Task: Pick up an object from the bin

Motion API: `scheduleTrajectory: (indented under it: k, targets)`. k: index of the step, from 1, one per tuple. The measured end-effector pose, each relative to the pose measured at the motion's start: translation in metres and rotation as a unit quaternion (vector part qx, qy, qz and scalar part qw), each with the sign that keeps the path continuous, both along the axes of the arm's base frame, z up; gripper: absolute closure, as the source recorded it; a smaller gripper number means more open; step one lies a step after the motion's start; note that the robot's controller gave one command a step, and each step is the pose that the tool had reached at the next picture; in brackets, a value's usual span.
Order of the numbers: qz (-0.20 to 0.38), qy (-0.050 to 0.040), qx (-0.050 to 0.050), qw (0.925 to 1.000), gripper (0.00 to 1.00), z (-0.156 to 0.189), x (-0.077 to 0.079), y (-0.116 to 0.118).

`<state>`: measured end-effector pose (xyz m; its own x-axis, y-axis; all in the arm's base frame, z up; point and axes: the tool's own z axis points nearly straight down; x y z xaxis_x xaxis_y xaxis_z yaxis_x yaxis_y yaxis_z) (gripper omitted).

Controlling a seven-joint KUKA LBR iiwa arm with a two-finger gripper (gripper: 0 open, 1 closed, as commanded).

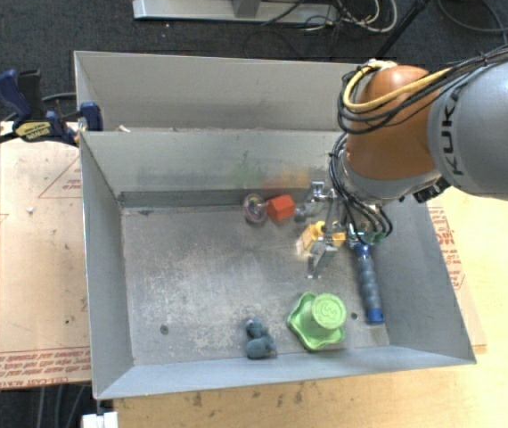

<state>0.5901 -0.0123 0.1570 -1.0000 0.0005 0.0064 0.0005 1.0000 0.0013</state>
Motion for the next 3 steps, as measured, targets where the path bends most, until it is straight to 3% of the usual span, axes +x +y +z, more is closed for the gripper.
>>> scheduleTrajectory:
  k: [1, 2, 3]
  targets:
    - [0.023, -0.0029, -0.001, 0.9997, 0.0, -0.069, 0.046, -0.058]
    - [0.025, -0.008, -0.001, 0.9997, 1.0, -0.062, 0.049, -0.055]
    - [0.018, -0.0099, -0.001, 0.9998, 1.0, 0.074, 0.054, -0.055]
